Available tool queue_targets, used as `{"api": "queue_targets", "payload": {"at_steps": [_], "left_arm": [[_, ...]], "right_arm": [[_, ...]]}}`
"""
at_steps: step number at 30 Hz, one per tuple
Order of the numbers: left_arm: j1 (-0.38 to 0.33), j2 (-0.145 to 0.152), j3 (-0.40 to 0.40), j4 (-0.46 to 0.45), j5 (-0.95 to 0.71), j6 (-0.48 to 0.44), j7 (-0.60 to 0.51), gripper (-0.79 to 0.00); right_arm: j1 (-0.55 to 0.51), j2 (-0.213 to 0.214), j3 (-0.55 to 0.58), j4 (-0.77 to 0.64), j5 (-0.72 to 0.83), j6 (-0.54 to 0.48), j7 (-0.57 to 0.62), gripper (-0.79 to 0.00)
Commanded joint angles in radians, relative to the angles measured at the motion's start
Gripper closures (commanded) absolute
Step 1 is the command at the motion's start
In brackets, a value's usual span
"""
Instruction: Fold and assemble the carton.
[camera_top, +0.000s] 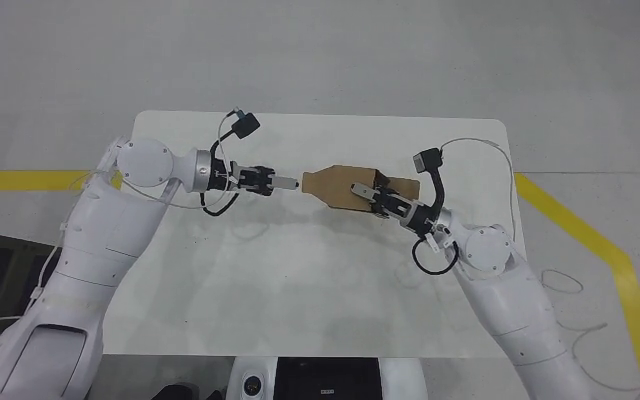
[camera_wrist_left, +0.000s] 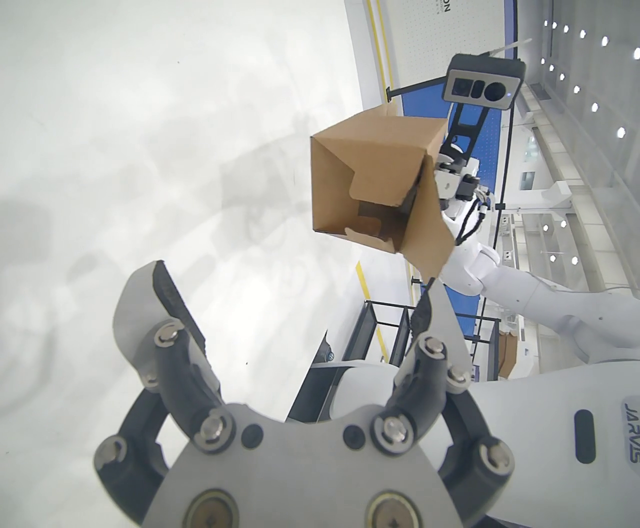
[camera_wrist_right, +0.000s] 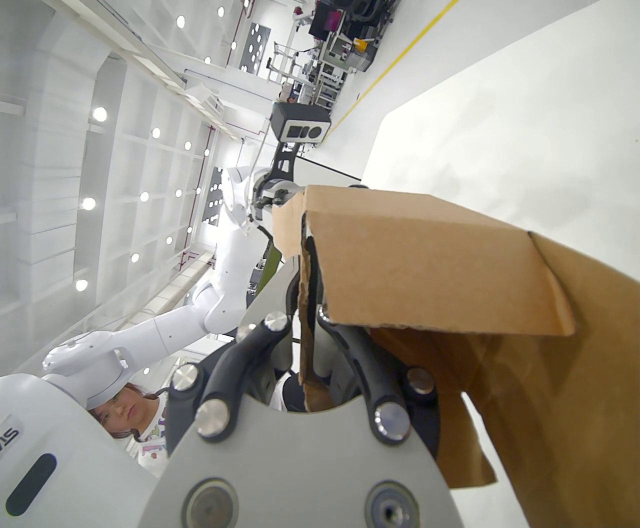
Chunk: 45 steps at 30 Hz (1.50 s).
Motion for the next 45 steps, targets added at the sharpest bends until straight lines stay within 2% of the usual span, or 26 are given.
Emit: {"api": "queue_targets", "payload": {"at_steps": [1,6,14,23,45], "left_arm": [[0.002,0.001,-0.005,-0.02,-0.01,0.001,0.001,-0.785],[0.008,-0.002,0.011,-0.044,-0.008,-0.001,0.009,-0.785],[-0.005,-0.01,0.041,0.013,0.021,0.016,0.048,-0.785],[-0.013,-0.015,0.052,0.04,0.01,0.018,0.04,-0.785],[-0.029,-0.025,0.077,0.023,-0.034,0.004,0.012,-0.785]], "right_arm": [[0.004,-0.001,-0.007,-0.001,-0.025,0.012,-0.004,0.0],[0.012,-0.007,-0.032,-0.012,-0.034,0.02,-0.021,0.0],[0.013,-0.008,-0.029,-0.034,-0.009,0.006,-0.003,0.0],[0.015,-0.012,-0.041,-0.068,0.036,-0.007,0.017,0.0],[0.046,-0.031,-0.094,-0.052,0.115,-0.03,0.027,0.0]]}}
